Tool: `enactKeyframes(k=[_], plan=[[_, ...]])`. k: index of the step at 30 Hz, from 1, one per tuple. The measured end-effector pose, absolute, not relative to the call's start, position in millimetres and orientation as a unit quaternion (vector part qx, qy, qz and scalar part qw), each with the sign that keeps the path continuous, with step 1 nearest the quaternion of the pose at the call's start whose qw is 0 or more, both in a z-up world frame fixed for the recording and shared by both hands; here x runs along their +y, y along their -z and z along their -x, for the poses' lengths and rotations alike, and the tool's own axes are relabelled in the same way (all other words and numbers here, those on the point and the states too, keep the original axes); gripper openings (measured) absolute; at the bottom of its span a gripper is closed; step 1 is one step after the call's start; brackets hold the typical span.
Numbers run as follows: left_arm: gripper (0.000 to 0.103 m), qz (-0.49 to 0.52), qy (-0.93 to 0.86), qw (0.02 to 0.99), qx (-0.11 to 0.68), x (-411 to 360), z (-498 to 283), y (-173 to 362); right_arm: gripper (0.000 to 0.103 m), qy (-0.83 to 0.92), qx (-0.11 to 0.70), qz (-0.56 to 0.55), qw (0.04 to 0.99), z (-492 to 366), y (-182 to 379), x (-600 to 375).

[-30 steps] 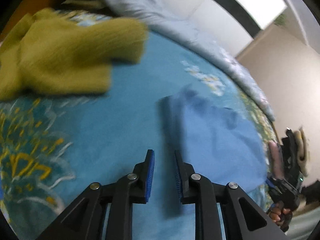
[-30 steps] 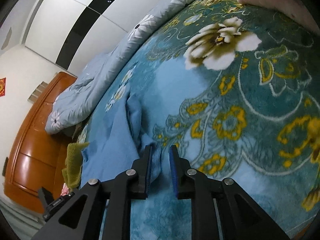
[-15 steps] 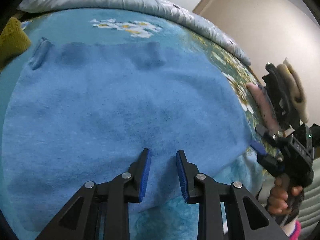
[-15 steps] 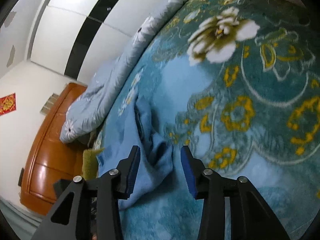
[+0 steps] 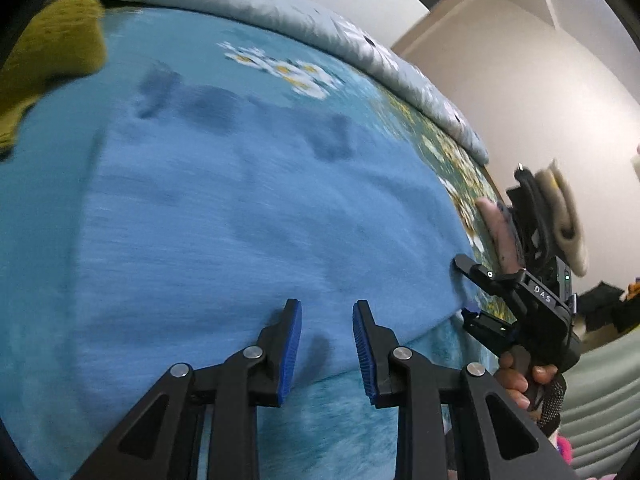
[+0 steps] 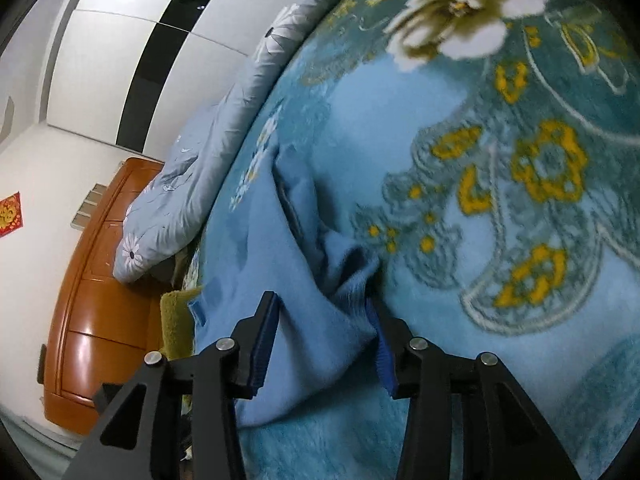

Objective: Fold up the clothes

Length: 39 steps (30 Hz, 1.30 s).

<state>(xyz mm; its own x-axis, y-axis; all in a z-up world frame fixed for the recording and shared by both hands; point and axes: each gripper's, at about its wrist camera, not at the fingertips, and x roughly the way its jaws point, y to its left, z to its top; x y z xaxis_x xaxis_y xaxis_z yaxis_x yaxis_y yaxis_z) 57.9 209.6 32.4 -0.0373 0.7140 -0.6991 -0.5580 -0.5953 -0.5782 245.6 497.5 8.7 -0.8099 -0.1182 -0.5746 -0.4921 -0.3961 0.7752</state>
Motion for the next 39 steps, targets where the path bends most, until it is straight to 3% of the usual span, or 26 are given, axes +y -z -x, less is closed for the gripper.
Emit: enactKeyframes(k=[2,4,10,18,21,28,33,39], plan=[[0.029,0.527,-0.724,0.436,-0.087,196,-52,-34,0.024,-0.784,0.535,0.287,0.128,-241,-13,497],[0.029,0.519,-0.732,0.429,-0.103,177,-45,-37,0.018,-0.786,0.529,0.290,0.137,-236,-19,496],[0.031,0.503,-0.758,0.389,-0.144,124,-20,-39,0.016,-0.854,0.402,0.300,0.140,-197,-83,457],[0.035,0.491,-0.782,0.338,-0.183,65,-1,-38,0.016,-0.922,0.183,0.340,0.028,-111,-129,324],[0.037,0.494,-0.784,0.325,-0.189,51,2,-34,0.016,-0.918,0.113,0.380,-0.020,-98,-110,272],[0.038,0.499,-0.779,0.327,-0.194,52,5,-30,0.019,-0.893,0.054,0.444,-0.047,-101,-66,230],[0.038,0.495,-0.770,0.359,-0.184,72,2,-40,0.042,-0.898,0.069,0.423,-0.104,-119,-77,235],[0.050,0.486,-0.750,0.423,-0.148,126,14,-59,0.044,-0.912,0.132,0.382,-0.063,-147,-96,288]])
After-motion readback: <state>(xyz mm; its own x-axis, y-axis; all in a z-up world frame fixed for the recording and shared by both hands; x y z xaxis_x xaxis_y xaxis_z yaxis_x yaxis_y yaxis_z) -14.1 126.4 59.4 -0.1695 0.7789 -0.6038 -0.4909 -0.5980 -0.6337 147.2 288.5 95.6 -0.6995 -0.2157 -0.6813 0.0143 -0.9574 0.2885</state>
